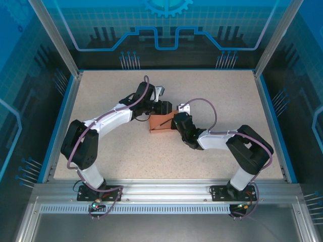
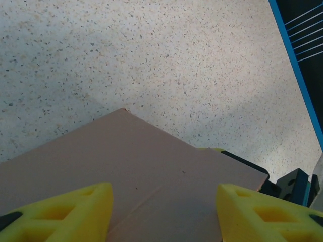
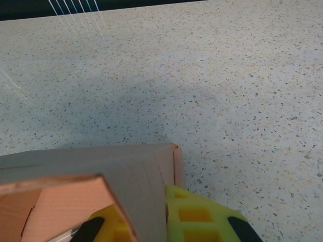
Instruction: Fold the paper box
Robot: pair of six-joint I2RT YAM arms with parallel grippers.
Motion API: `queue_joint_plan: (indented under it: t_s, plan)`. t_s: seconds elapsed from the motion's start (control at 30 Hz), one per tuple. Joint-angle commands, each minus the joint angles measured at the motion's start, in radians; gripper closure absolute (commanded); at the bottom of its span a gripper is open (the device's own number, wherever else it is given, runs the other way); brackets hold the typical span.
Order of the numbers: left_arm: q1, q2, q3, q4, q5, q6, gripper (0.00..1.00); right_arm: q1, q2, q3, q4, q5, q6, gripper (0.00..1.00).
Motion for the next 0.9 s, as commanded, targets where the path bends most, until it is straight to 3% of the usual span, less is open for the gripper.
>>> queue_joint_plan:
  t_s: [0.0, 0.4, 0.73, 0.87]
  plan:
    - [0.0, 0.003, -0.037, 0.021, 0.023, -0.024, 0.42, 0.021, 0.019, 0.001, -0.055, 0.014, -0.002, 0.92]
    - [-0.001, -0.002, -0.095, 0.059, 0.02, -0.037, 0.43, 0.045, -0.036, -0.045, -0.109, 0.027, -0.017, 0.76]
    - [-0.002, 0.007, -0.097, 0.073, 0.013, -0.041, 0.43, 0.071, -0.278, -0.173, -0.285, 0.007, -0.083, 0.7]
    - [-0.002, 0.002, -0.112, 0.089, 0.004, -0.045, 0.43, 0.071, -0.375, -0.139, -0.404, -0.034, -0.147, 0.66]
